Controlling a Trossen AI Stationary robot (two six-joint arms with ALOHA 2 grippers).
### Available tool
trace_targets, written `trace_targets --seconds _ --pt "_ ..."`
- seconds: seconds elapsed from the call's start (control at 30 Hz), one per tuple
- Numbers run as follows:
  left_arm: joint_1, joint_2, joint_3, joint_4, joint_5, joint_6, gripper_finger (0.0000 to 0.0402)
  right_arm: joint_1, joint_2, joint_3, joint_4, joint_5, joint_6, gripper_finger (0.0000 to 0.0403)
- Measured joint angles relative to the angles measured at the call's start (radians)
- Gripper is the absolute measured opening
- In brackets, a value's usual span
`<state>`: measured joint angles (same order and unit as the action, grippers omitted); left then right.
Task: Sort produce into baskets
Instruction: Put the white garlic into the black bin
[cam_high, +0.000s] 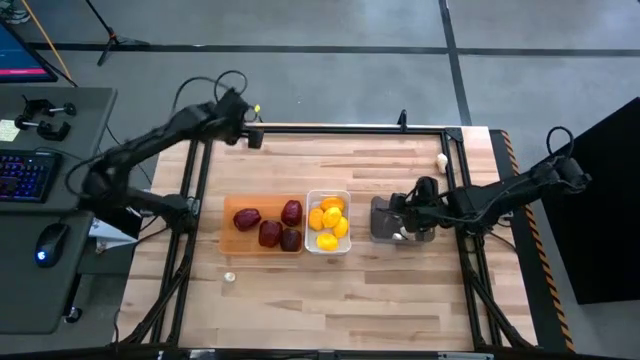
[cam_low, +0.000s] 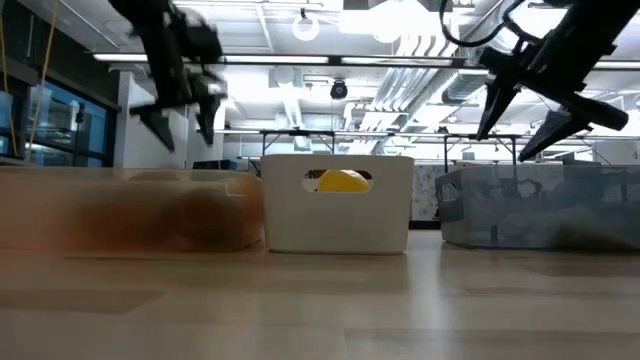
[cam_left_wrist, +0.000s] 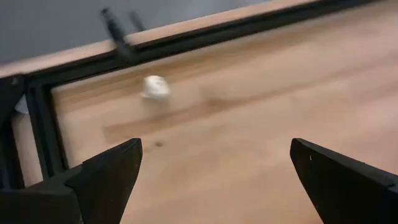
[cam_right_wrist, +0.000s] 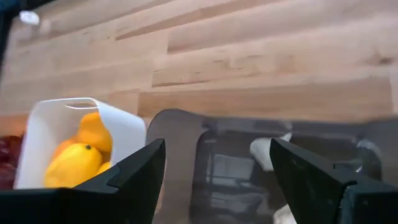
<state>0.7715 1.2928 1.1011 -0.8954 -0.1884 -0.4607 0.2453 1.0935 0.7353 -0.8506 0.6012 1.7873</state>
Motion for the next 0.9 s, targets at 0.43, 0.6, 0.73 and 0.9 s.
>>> trace_targets --seconds 0.43,0.6,0.73,0.9 --pt "0.216 0.412 0.000 0.199 0.042 -0.083 0.0397 -0.168 0.000 0.000 0.025 -0.038 -0.325 0.0277" --pt "0.245 0.471 0.000 0.276 0.033 -0.079 0.0397 -0.203 0.000 0.000 0.060 -0.050 -0.356 0.0277" --pt "0.269 0.513 0.009 0.293 0.025 -0.061 0.0391 -0.234 0.000 0.000 0.096 -0.044 -0.356 0.0277" --pt "0.275 0.564 0.061 0.251 0.021 -0.024 0.0361 -0.276 0.000 0.000 0.120 -0.044 -0.356 0.0277"
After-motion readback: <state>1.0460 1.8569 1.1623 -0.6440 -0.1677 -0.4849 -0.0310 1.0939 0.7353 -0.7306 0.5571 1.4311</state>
